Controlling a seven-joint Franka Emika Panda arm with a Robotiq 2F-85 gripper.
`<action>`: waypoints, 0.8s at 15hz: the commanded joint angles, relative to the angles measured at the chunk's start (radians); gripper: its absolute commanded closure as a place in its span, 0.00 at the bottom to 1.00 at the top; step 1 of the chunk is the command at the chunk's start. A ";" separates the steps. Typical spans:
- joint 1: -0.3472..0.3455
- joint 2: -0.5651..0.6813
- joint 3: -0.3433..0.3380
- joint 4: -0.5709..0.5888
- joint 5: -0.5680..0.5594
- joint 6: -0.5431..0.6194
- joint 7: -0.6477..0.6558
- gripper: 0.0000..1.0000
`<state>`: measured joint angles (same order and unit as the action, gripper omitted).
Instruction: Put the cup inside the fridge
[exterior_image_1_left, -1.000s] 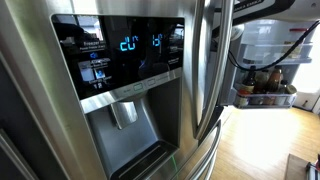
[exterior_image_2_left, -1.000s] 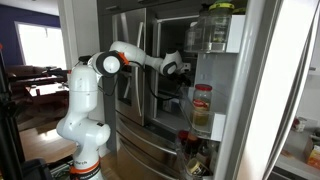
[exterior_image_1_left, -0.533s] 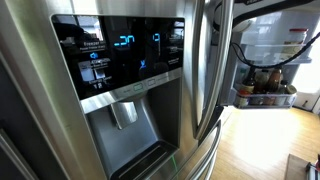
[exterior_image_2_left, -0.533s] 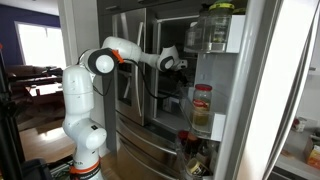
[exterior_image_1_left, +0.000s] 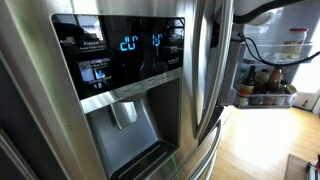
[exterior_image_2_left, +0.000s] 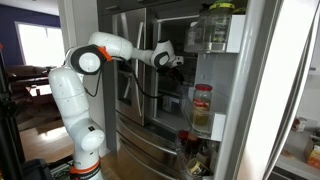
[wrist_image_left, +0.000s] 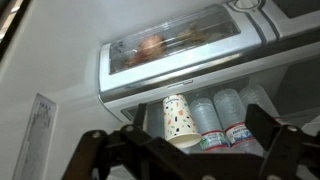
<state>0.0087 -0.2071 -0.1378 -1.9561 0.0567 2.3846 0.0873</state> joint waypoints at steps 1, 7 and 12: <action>-0.052 -0.143 0.041 -0.125 -0.058 -0.017 0.004 0.00; -0.105 -0.297 0.076 -0.239 -0.155 -0.041 -0.014 0.00; -0.153 -0.395 0.106 -0.298 -0.176 -0.015 0.051 0.00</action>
<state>-0.1031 -0.5237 -0.0608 -2.1848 -0.0879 2.3571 0.0843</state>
